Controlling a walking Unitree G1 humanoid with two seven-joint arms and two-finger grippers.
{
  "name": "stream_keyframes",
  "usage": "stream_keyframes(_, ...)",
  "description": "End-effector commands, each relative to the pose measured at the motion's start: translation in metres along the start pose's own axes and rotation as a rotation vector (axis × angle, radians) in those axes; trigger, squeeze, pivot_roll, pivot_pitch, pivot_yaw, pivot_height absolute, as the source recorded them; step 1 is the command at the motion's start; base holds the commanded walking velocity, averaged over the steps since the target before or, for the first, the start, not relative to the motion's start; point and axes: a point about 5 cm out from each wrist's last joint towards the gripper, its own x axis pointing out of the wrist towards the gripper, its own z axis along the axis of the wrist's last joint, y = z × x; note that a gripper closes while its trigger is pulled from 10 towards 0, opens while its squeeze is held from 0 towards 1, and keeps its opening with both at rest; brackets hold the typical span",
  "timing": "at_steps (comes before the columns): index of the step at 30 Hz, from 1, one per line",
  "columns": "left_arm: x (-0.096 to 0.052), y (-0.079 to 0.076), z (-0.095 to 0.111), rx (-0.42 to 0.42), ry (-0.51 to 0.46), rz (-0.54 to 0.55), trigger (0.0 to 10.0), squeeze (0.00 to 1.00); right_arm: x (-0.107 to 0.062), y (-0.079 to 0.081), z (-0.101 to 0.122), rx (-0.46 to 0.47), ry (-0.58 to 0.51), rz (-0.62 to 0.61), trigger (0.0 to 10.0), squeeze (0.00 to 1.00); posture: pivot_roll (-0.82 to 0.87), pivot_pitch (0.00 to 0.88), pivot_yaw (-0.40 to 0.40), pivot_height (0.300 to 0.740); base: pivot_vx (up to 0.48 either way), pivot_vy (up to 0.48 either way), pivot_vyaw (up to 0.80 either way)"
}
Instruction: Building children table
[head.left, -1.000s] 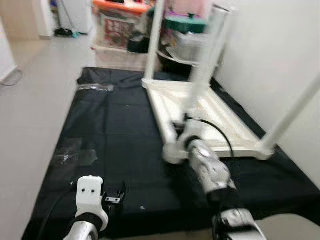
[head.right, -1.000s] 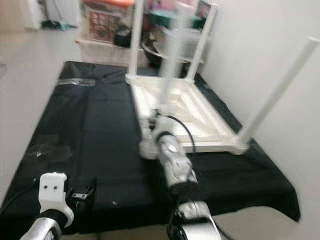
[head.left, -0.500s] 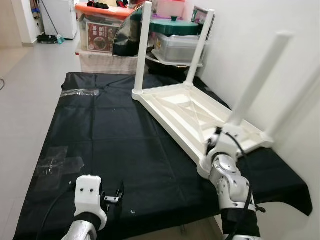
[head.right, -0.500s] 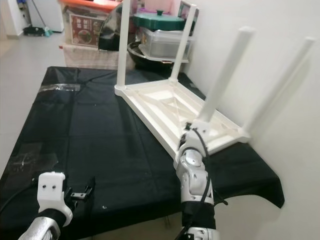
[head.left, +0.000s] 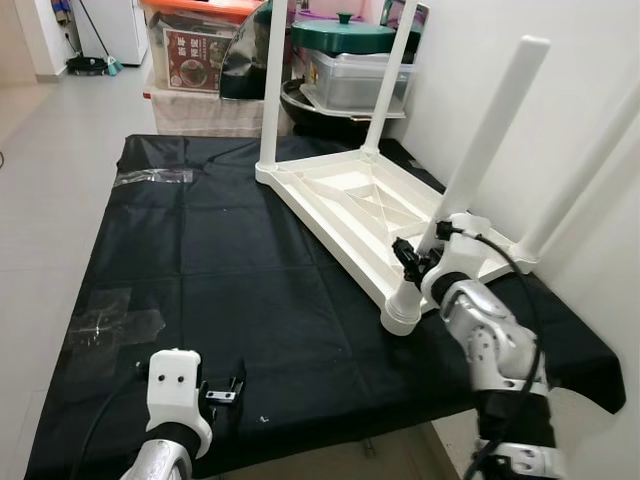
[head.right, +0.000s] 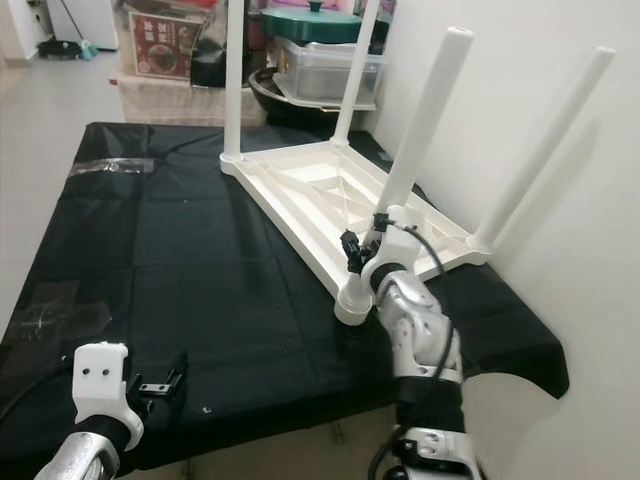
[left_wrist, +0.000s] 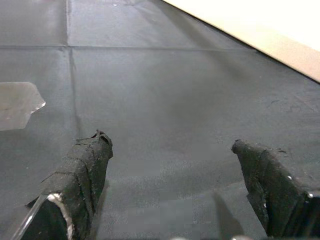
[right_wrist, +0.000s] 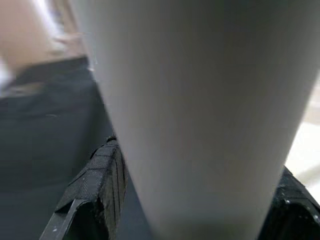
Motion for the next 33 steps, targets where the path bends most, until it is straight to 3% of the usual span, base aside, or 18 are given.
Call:
stream_keyframes(1,0.002,-0.002,-0.004,0.007,0.01,-0.006,10.0,0.0,0.007,0.015,0.002,-0.012,-0.024,0.244,10.0,0.0,0.15,0.0,-0.147,0.74,0.0,0.0,0.0)
stream_keyframes(3,0.003,-0.003,-0.005,0.0,0.006,-0.006,10.0,0.0,0.01,0.018,-0.011,0.003,0.033,0.4,10.0,0.0,0.15,0.0,-0.147,0.74,0.0,0.0,0.0)
stream_keyframes(11,0.007,-0.011,-0.005,0.007,0.008,-0.046,10.0,0.0,0.031,0.039,-0.031,-0.061,0.103,0.535,10.0,0.0,0.19,0.0,-0.159,0.74,0.0,0.0,0.0)
stream_keyframes(12,0.007,-0.009,-0.003,0.007,0.002,-0.034,10.0,0.0,0.035,0.046,-0.032,-0.091,0.103,0.578,3.6,0.0,0.21,0.0,-0.178,0.74,0.0,0.0,0.0)
stream_keyframes(13,0.007,-0.009,-0.003,0.007,0.002,-0.034,10.0,0.0,0.035,0.046,-0.032,-0.091,0.103,0.578,3.6,0.0,0.21,0.0,-0.178,0.74,0.0,0.0,0.0)
stream_keyframes(14,0.007,-0.008,-0.002,0.01,-0.003,-0.025,10.0,0.0,0.037,0.053,-0.033,-0.1,0.104,0.618,0.0,0.0,0.22,0.0,-0.184,0.74,0.0,0.0,0.0)
stream_keyframes(16,0.007,-0.005,0.001,0.019,-0.014,-0.014,10.0,0.0,0.038,0.062,-0.035,-0.106,0.114,0.695,0.0,0.0,0.23,0.0,-0.189,0.74,0.0,0.0,0.0)
stream_keyframes(20,0.006,-0.004,0.001,0.022,-0.015,-0.009,10.0,0.0,0.038,0.063,-0.038,-0.137,0.127,0.696,0.0,0.0,0.23,0.0,-0.188,0.74,0.0,0.0,0.0)
stream_keyframes(21,0.006,-0.002,0.0,0.022,-0.016,-0.005,10.0,0.0,0.042,0.059,-0.044,-0.162,0.16,0.582,0.0,0.0,0.22,0.0,-0.188,0.74,0.0,0.0,0.0)
stream_keyframes(22,0.005,-0.001,0.0,0.02,-0.016,-0.009,10.0,0.0,0.05,0.028,-0.052,-0.171,0.207,0.038,0.0,0.0,0.21,0.0,-0.181,0.74,0.0,0.0,0.0)
stream_keyframes(23,0.004,-0.001,0.0,0.02,-0.016,-0.012,10.0,0.0,0.046,0.008,-0.057,-0.133,0.239,-0.243,0.0,0.0,0.2,0.0,-0.176,0.74,0.0,0.0,0.0)
stream_keyframes(24,0.004,-0.001,0.0,0.02,-0.016,-0.012,10.0,0.0,0.046,0.008,-0.057,-0.133,0.239,-0.243,0.0,0.0,0.2,0.0,-0.176,0.74,0.0,0.0,0.0)
stream_keyframes(26,0.003,-0.001,0.0,0.021,-0.011,-0.013,10.0,0.0,0.029,-0.015,-0.067,-0.078,0.272,-0.527,0.0,0.0,0.2,0.0,-0.171,0.74,0.0,0.0,0.0)
stream_keyframes(27,0.003,-0.001,0.0,0.021,-0.011,-0.013,10.0,0.0,0.029,-0.015,-0.067,-0.078,0.272,-0.527,0.0,0.0,0.2,0.0,-0.171,0.74,0.0,0.0,0.0)
stream_keyframes(29,0.001,0.0,-0.001,0.024,-0.004,-0.012,10.0,0.0,0.005,-0.014,-0.074,-0.074,0.231,-0.613,0.0,0.0,0.2,0.0,-0.16,0.74,0.0,0.0,0.0)
stream_keyframes(30,0.001,0.0,-0.001,0.024,-0.004,-0.012,10.0,0.0,0.005,-0.014,-0.074,-0.074,0.231,-0.613,0.0,0.0,0.2,0.0,-0.16,0.74,0.0,0.0,0.0)
stream_keyframes(32,0.001,0.001,0.0,0.026,-0.001,-0.001,10.0,0.0,-0.016,0.002,-0.072,-0.079,0.193,-0.602,0.0,0.0,0.16,0.0,-0.124,0.74,0.0,0.0,0.0)
stream_keyframes(33,0.001,0.001,0.0,0.026,-0.001,-0.001,10.0,0.0,-0.016,0.002,-0.072,-0.079,0.193,-0.602,0.0,0.0,0.16,0.0,-0.124,0.74,0.0,0.0,0.0)
